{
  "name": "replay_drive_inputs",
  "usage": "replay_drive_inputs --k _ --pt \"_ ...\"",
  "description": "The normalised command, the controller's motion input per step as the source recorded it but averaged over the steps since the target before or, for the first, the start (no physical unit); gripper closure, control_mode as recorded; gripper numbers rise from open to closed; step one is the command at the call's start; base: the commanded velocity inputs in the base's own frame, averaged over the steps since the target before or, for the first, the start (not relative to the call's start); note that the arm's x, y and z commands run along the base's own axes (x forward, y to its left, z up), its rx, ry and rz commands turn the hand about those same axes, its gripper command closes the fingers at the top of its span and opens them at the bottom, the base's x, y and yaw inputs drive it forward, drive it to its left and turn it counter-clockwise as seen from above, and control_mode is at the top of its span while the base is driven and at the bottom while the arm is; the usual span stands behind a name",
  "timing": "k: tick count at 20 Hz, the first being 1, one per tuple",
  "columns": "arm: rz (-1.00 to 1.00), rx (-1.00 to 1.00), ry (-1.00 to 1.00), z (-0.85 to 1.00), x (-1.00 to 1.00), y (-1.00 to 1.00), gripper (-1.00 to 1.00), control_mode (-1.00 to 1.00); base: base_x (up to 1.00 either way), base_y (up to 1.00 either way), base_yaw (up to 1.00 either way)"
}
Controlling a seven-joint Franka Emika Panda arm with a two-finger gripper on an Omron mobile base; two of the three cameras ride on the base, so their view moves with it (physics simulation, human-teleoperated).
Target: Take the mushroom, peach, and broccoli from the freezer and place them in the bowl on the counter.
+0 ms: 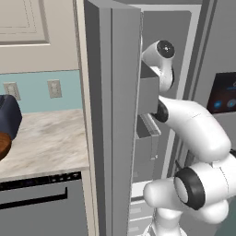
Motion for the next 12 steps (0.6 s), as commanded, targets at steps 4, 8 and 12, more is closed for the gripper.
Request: replay_drive_inputs --k 4,8,12 --pt "-0.02 0.0 0.0 0.02 -0.73 -0.08 1.0 -1.0 0.0 0.0 0.0" --pt "-0.02 0.0 0.0 0.11 -0.77 -0.08 1.0 -1.0 0.0 0.0 0.0" --pt "0.0 0.0 0.0 0.08 -0.74 -0.16 1.0 -1.0 0.0 0.0 0.0"
